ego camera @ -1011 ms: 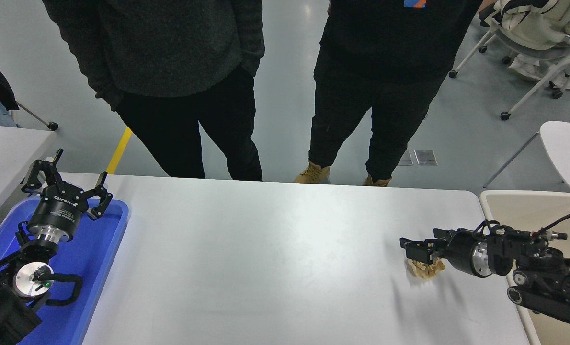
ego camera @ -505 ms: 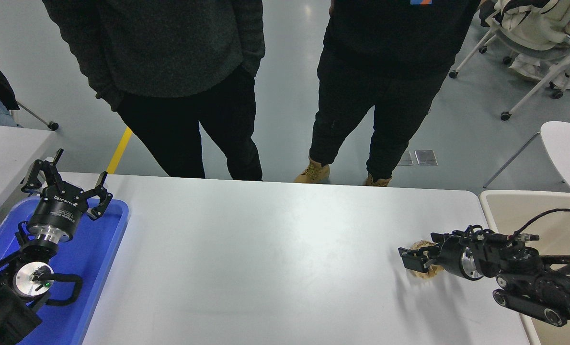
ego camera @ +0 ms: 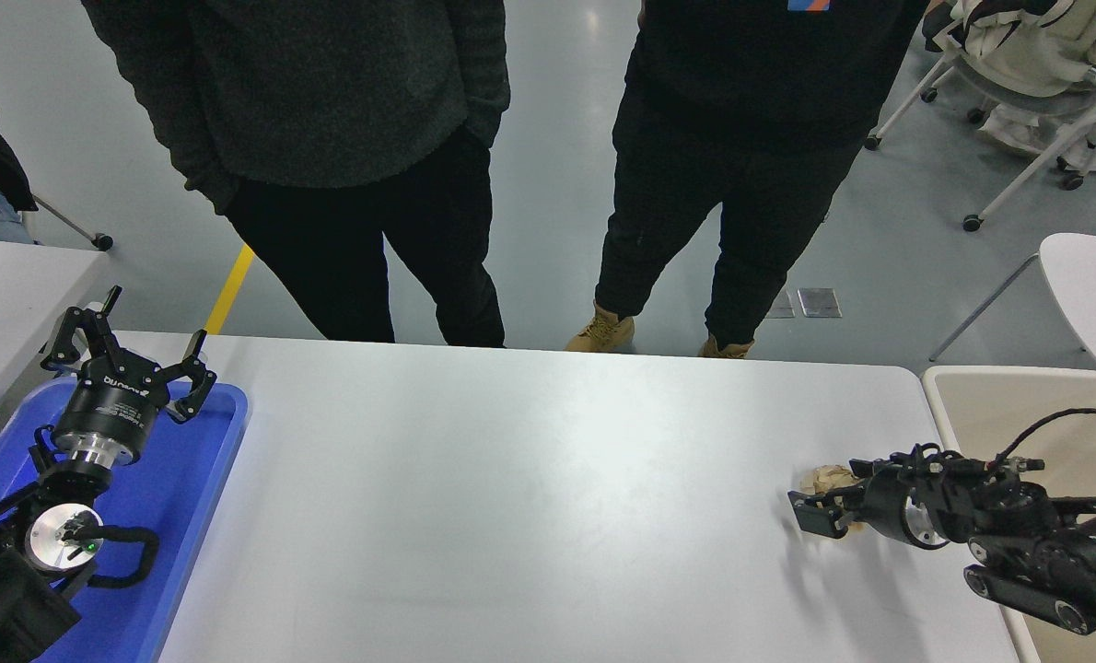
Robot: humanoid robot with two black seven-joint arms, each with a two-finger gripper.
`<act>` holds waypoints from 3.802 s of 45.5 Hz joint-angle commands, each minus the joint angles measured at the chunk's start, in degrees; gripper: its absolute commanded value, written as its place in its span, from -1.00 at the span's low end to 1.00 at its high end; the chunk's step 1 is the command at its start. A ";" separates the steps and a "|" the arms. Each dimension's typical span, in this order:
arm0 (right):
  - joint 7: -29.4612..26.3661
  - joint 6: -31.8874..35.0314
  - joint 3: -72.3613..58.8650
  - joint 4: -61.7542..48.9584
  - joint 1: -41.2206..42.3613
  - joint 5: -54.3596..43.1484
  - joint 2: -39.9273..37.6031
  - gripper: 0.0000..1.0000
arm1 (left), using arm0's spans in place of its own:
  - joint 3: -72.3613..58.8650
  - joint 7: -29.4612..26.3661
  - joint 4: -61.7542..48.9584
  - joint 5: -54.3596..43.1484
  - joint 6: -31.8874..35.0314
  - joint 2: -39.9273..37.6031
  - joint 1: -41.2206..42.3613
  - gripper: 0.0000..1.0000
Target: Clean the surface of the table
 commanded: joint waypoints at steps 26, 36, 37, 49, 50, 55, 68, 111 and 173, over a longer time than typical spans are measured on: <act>4.71 4.17 -1.57 0.18 3.05 0.98 -3.66 -1.00 | -0.01 0.00 -0.02 0.00 0.02 0.00 0.00 1.00; 5.42 6.89 -1.13 8.88 7.97 2.91 -10.42 -1.00 | -0.01 0.00 -0.02 0.00 -0.07 0.00 0.00 1.00; 5.42 7.24 -1.13 9.93 8.59 3.00 -11.30 -1.00 | 0.08 0.00 0.07 0.00 -0.07 0.00 0.00 1.00; 5.42 12.69 -0.87 23.73 17.20 3.00 -24.92 -1.00 | -0.01 0.00 -0.02 0.00 -0.07 0.00 0.00 1.00; 5.42 13.39 -0.87 24.79 18.08 3.00 -26.15 -1.00 | -0.01 0.00 -0.02 0.00 -0.07 0.00 0.00 1.00; 5.50 17.08 -0.60 29.45 22.73 2.91 -31.95 -1.00 | -0.01 0.00 -0.02 0.00 -0.07 0.00 0.00 1.00; 5.51 31.93 4.92 35.34 33.90 2.91 -43.47 -1.00 | -0.01 0.00 -0.02 0.00 -0.07 0.00 0.00 1.00; 4.89 37.67 13.99 21.65 31.01 3.79 -45.06 -1.00 | -0.01 0.00 -0.02 0.00 -0.07 0.00 0.00 1.00; 2.08 2.85 13.28 -45.78 -15.58 47.55 6.27 -1.00 | -0.01 0.00 0.07 0.00 0.02 0.00 0.00 1.00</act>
